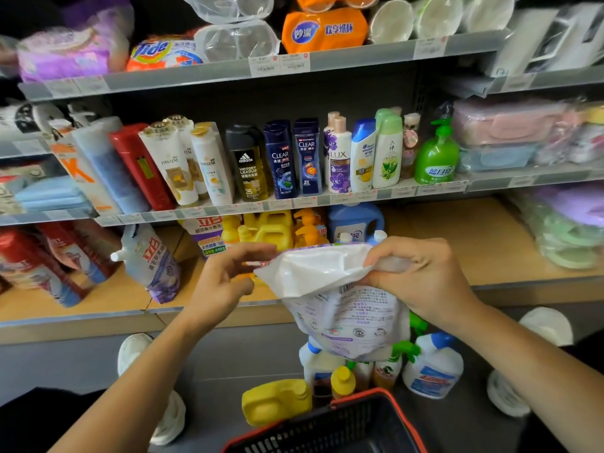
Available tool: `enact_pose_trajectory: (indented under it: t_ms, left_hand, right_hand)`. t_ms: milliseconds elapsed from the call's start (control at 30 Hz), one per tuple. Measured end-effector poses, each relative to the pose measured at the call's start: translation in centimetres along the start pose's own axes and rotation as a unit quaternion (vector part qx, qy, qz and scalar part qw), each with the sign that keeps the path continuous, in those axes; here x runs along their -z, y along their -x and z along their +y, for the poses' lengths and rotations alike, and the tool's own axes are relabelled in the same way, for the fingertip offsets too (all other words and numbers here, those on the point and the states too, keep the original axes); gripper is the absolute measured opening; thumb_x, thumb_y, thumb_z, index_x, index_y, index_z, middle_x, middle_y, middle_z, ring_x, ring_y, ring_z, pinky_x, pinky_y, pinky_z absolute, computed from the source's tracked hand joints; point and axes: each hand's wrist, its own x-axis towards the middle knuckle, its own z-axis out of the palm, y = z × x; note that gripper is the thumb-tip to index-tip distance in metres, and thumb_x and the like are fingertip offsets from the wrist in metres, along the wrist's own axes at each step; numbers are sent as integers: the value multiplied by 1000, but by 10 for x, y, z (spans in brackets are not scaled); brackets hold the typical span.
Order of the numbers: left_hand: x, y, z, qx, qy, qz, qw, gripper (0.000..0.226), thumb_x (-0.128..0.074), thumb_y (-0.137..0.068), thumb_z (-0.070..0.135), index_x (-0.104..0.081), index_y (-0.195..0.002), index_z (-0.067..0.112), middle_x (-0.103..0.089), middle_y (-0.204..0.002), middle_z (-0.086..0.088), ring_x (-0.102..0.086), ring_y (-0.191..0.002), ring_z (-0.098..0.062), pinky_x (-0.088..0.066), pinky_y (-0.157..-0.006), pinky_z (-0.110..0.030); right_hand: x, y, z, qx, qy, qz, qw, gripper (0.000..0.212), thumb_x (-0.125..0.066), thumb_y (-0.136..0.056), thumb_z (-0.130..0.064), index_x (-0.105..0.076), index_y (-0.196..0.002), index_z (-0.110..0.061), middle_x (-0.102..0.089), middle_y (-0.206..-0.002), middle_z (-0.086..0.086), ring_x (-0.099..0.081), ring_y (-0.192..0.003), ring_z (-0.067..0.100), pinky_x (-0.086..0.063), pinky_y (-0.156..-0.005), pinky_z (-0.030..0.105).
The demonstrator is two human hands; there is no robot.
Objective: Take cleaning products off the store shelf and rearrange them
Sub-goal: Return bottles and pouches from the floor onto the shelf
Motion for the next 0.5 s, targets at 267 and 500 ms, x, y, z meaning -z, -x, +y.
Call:
enact_pose_trajectory:
  t_ms: [267, 500]
  left_hand:
    - [-58, 40, 42, -275, -224, -120, 927, 58, -64, -98, 16, -42, -151, 9, -48, -154, 4, -40, -145, -20, -39, -113, -40]
    - [-55, 36, 24, -301, -288, -97, 904, 48, -59, -102, 19, -48, -148, 11, -58, -144, 1, -54, -133, -17, -48, -102, -40]
  right_hand:
    - [3, 2, 4, 10, 58, -53, 997, 18, -89, -64, 3, -76, -74, -5, -72, -70, 8, -68, -67, 21, -53, -65, 28]
    - [6, 1, 5, 1, 92, -37, 995, 29, -89, -65, -2, -72, -77, -21, -73, -73, 5, -67, -70, 15, -52, -68, 22]
